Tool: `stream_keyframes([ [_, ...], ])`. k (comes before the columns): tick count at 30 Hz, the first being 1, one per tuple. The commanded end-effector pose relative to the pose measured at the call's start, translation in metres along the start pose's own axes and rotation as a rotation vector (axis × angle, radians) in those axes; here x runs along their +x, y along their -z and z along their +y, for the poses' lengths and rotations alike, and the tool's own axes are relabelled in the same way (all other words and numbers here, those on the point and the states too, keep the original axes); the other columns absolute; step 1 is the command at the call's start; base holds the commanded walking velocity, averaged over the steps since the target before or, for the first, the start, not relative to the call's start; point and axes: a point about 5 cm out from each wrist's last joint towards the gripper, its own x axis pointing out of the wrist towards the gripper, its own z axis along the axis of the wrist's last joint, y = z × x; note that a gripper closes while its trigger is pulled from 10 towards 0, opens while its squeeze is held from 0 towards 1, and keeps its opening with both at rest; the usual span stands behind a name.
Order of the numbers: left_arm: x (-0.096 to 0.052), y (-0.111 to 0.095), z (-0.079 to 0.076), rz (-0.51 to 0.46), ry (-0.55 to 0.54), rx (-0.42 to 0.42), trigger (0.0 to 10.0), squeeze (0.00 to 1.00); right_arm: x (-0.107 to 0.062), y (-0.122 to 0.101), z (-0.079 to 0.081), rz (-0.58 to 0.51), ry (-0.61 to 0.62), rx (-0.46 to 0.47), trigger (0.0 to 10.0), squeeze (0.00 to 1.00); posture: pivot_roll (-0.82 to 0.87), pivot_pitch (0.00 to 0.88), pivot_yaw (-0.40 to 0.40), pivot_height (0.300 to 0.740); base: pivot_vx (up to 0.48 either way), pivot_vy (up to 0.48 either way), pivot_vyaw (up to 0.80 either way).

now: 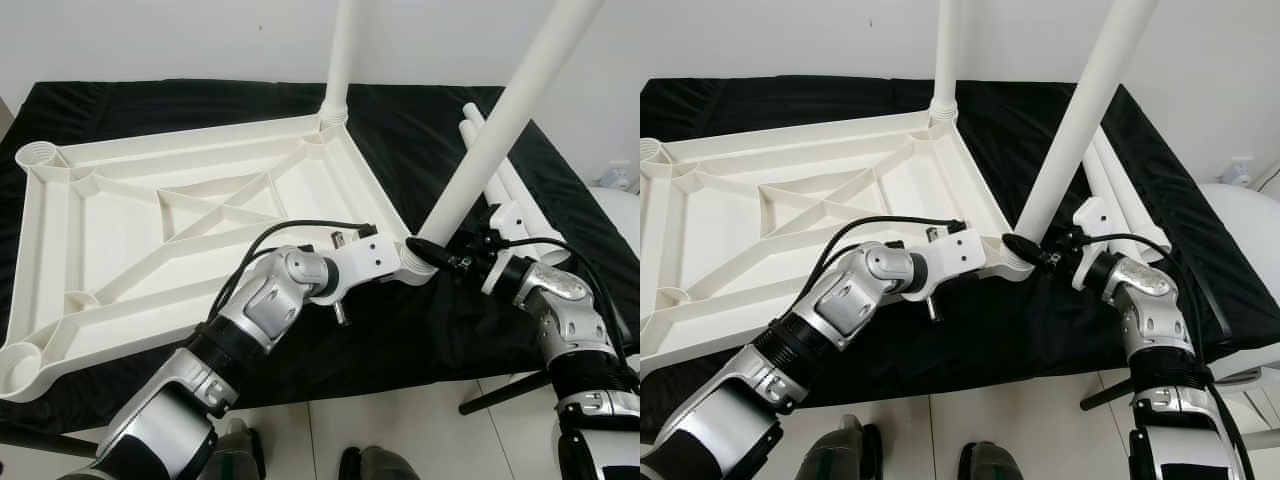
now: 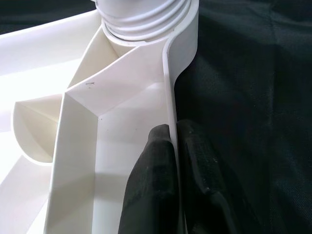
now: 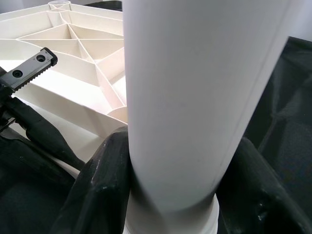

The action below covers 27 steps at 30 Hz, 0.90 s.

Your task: Building children table

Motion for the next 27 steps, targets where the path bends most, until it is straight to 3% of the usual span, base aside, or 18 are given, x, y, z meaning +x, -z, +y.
stream_keyframes([
  [1, -0.002, -0.013, 0.004, -0.058, -0.010, 0.051, 10.0, 0.00, -0.007, 0.000, -0.007, -0.008, 0.056, 0.019, 1.4, 0.00, -0.04, 0.048, -0.041, 0.740, 0.000, 0.000, 0.00],
  [2, -0.002, -0.013, 0.004, -0.058, -0.010, 0.050, 10.0, 0.00, -0.006, 0.000, -0.005, -0.013, 0.059, 0.029, 10.0, 0.00, -0.04, 0.048, -0.041, 0.740, 0.000, 0.000, 0.00],
  [18, -0.002, -0.012, 0.000, -0.057, -0.001, 0.046, 10.0, 0.00, 0.018, -0.004, 0.030, -0.122, 0.090, 0.091, 10.0, 0.00, -0.04, 0.057, -0.044, 0.740, 0.000, 0.000, 0.00],
  [27, -0.001, -0.012, -0.004, -0.057, 0.009, 0.049, 10.0, 0.00, 0.037, -0.012, 0.051, -0.179, 0.173, 0.117, 10.0, 0.00, -0.04, 0.050, -0.048, 0.740, 0.000, 0.000, 0.00],
])
